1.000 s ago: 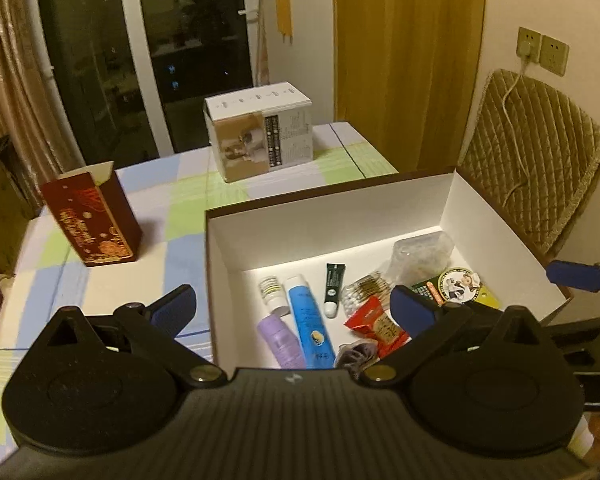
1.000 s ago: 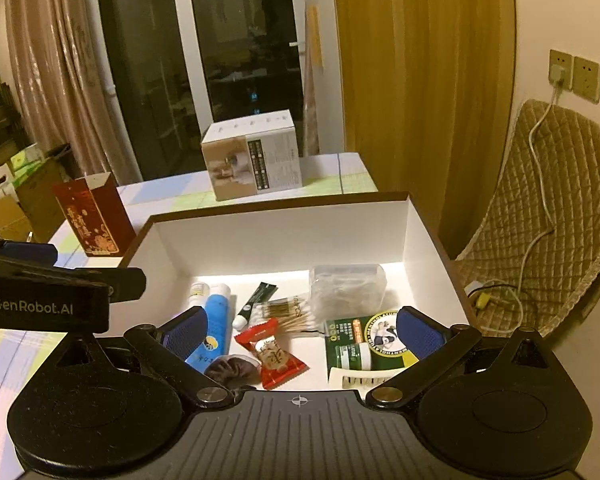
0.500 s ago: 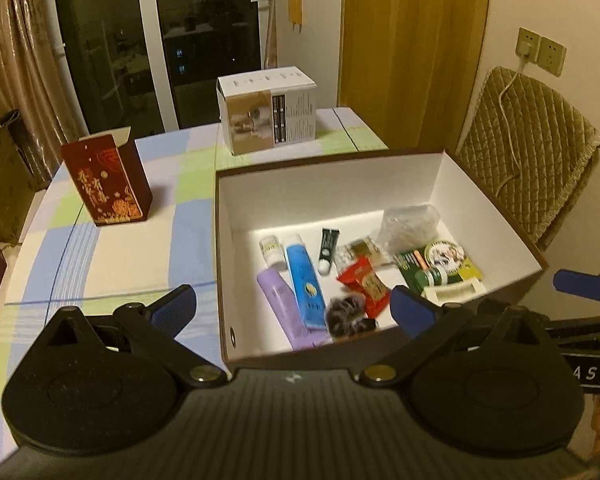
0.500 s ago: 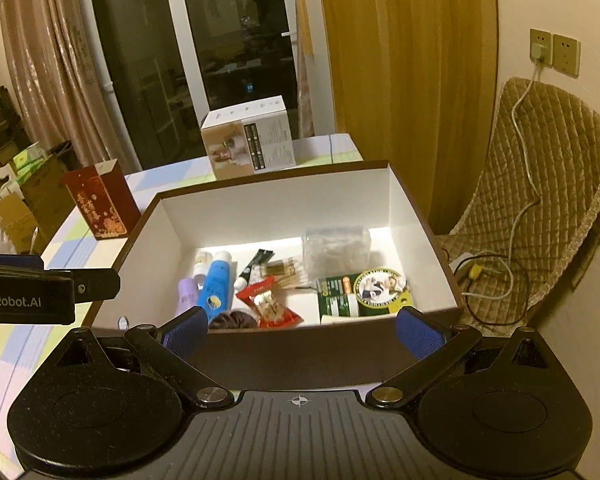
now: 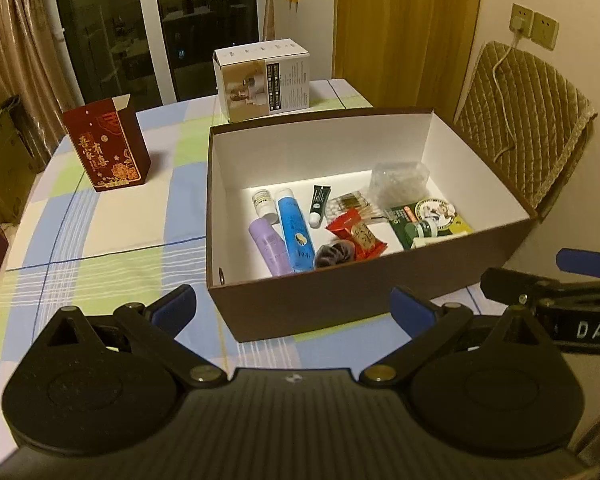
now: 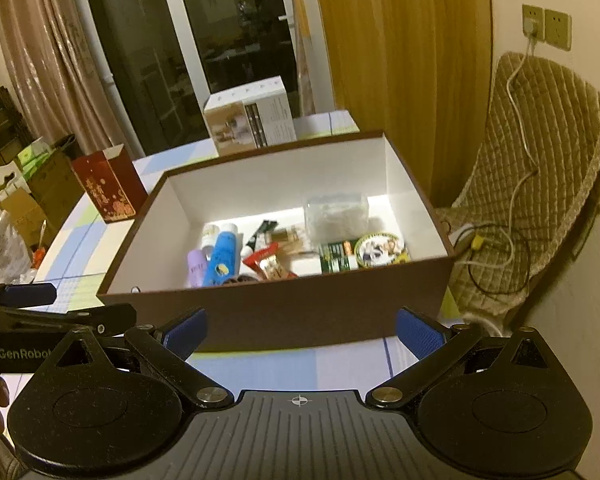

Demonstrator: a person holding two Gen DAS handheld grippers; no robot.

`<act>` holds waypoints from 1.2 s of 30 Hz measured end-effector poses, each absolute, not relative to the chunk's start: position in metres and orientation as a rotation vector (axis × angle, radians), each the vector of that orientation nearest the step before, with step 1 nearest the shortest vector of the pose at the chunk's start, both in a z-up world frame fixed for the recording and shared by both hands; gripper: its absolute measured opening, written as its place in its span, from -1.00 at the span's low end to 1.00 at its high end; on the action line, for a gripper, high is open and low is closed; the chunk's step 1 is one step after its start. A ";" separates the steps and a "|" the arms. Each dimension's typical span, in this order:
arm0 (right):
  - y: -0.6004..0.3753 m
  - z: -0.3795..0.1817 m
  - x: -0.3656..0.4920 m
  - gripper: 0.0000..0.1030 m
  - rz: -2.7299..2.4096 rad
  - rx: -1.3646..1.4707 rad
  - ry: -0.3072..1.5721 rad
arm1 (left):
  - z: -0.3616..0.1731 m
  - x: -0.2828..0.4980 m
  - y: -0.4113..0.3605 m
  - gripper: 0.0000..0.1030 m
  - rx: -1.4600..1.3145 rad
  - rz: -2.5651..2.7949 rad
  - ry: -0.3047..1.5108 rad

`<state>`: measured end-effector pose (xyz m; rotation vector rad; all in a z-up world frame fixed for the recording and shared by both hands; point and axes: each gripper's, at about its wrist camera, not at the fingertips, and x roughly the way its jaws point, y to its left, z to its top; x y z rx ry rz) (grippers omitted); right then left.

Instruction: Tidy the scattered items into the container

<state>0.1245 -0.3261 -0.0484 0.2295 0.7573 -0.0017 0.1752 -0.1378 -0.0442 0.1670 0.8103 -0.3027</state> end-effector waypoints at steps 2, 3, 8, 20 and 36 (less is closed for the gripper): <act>-0.327 -0.049 0.122 1.00 -0.005 0.238 0.762 | -0.046 0.170 -0.138 0.98 0.182 -0.297 0.804; -0.328 -0.049 0.121 1.00 -0.009 0.241 0.765 | -0.047 0.167 -0.138 0.98 0.184 -0.300 0.804; -0.330 -0.050 0.113 1.00 -0.019 0.256 0.777 | -0.051 0.158 -0.135 0.97 0.184 -0.303 0.814; -0.327 -0.049 0.098 1.00 -0.005 0.248 0.786 | -0.058 0.144 -0.126 0.97 0.155 -0.300 0.837; -0.317 -0.049 0.085 1.00 0.005 0.225 0.789 | -0.060 0.130 -0.121 0.97 0.191 -0.286 0.817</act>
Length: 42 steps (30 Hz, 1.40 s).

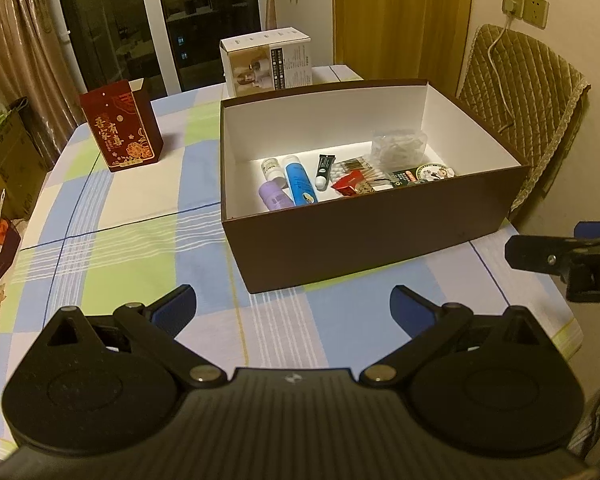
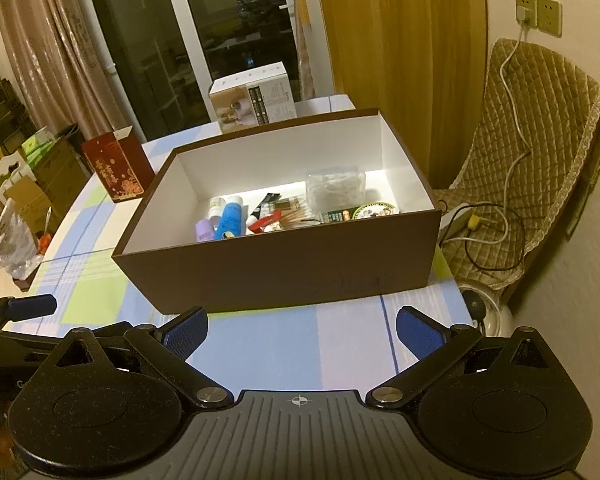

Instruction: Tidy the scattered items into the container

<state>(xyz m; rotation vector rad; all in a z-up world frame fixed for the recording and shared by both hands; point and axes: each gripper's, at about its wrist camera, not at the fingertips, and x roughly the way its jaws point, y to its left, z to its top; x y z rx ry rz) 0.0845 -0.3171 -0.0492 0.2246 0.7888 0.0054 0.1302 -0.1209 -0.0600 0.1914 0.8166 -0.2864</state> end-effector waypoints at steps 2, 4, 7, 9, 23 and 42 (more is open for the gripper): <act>-0.315 -0.049 0.084 1.00 0.007 0.216 0.789 | -0.061 0.130 -0.119 0.97 0.193 -0.284 0.812; -0.314 -0.050 0.084 1.00 0.009 0.210 0.791 | -0.062 0.129 -0.117 0.97 0.192 -0.278 0.805; -0.312 -0.052 0.085 1.00 0.011 0.199 0.795 | -0.063 0.130 -0.114 0.97 0.187 -0.275 0.795; -0.312 -0.053 0.085 1.00 0.013 0.196 0.797 | -0.064 0.130 -0.113 0.97 0.183 -0.283 0.795; -0.314 -0.062 0.090 1.00 0.008 0.187 0.832 | -0.070 0.132 -0.120 0.97 0.202 -0.304 0.823; -0.318 -0.075 0.096 1.00 0.008 0.184 0.870 | -0.085 0.138 -0.126 0.97 0.221 -0.305 0.870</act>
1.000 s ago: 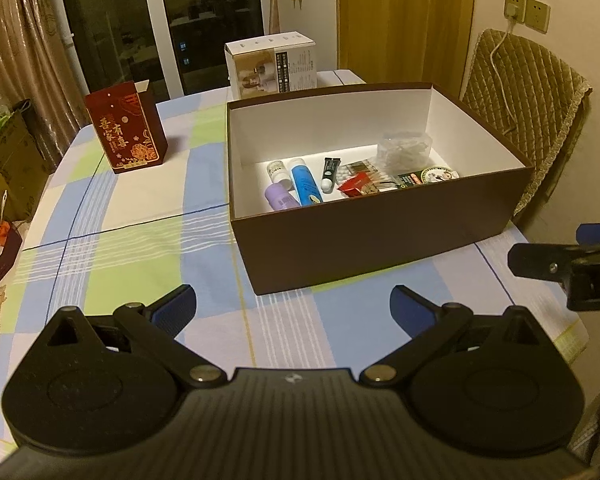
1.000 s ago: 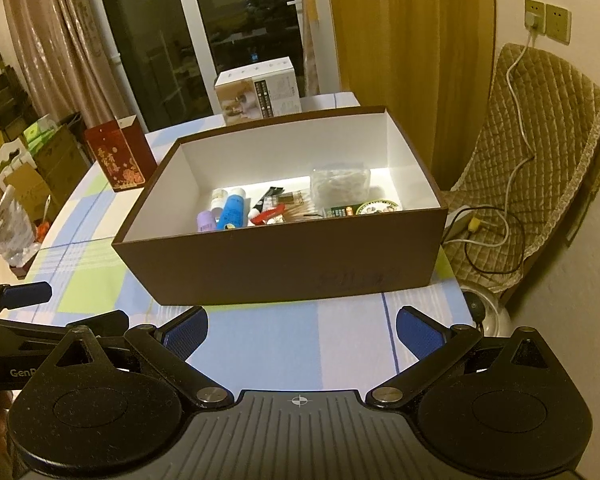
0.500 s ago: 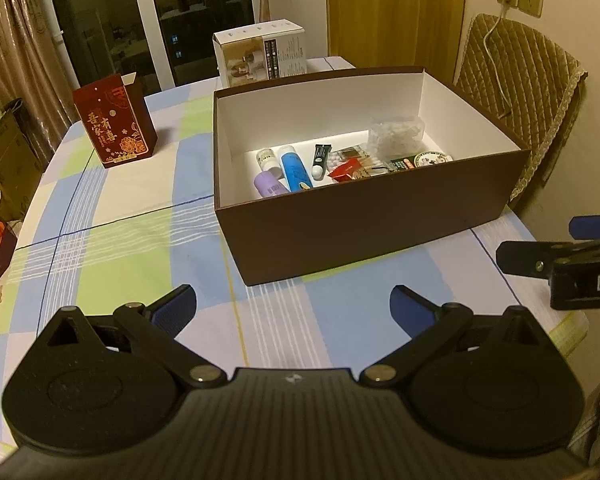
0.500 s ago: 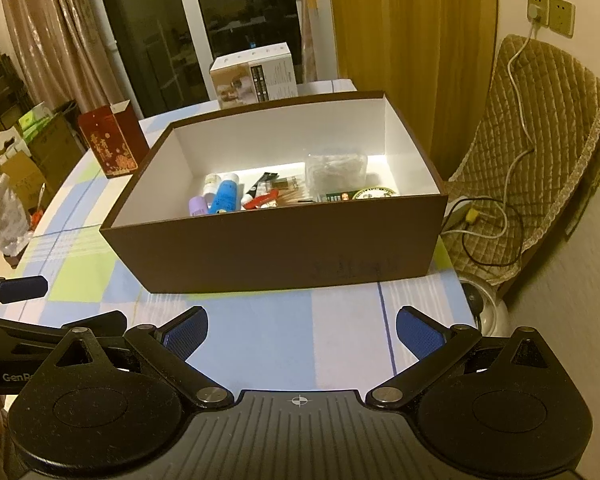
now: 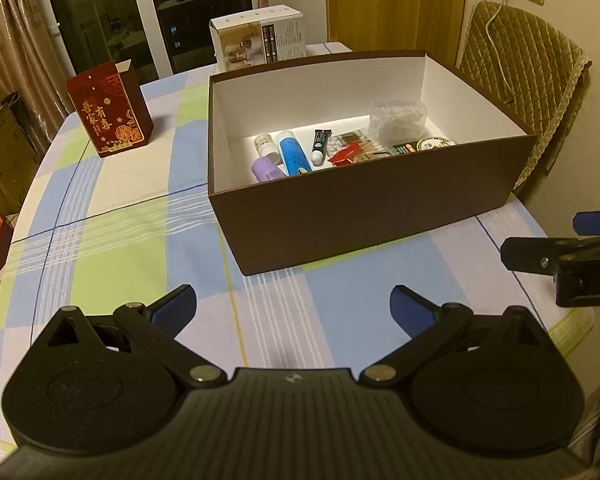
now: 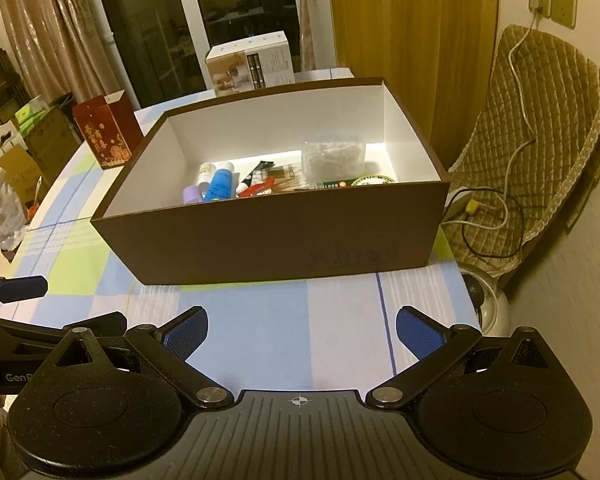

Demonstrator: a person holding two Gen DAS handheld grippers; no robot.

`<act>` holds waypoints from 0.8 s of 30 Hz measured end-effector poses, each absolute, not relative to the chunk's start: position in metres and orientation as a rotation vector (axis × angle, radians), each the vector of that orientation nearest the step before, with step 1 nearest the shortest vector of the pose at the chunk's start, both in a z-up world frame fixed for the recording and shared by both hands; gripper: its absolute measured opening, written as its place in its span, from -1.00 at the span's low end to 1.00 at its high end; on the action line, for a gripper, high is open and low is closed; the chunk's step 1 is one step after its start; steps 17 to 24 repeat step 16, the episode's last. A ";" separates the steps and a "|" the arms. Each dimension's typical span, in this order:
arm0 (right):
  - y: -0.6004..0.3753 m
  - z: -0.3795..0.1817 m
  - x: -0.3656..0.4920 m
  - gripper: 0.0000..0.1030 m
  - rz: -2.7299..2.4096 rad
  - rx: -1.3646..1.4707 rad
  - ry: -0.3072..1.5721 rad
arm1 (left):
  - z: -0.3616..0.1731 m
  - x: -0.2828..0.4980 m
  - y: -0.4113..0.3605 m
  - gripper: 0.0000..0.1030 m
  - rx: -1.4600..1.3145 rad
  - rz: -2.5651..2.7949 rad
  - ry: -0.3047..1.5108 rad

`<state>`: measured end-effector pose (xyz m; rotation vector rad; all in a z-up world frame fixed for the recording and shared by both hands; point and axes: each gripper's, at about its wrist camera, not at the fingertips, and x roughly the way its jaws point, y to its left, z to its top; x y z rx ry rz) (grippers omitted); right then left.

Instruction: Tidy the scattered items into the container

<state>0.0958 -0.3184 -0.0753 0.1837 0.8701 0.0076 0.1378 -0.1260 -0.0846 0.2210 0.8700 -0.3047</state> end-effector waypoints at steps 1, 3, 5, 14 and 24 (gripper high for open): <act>-0.319 -0.076 0.096 1.00 0.007 0.185 0.873 | -0.085 0.138 -0.126 0.97 0.222 -0.304 0.873; -0.319 -0.079 0.097 1.00 0.006 0.186 0.880 | -0.087 0.139 -0.127 0.97 0.224 -0.303 0.880; -0.320 -0.080 0.098 1.00 0.005 0.186 0.884 | -0.089 0.140 -0.127 0.97 0.227 -0.302 0.886; -0.321 -0.082 0.099 1.00 0.007 0.187 0.895 | -0.094 0.139 -0.131 0.97 0.255 -0.307 0.878; -0.321 -0.083 0.100 1.00 0.005 0.189 0.896 | -0.095 0.139 -0.131 0.98 0.259 -0.306 0.879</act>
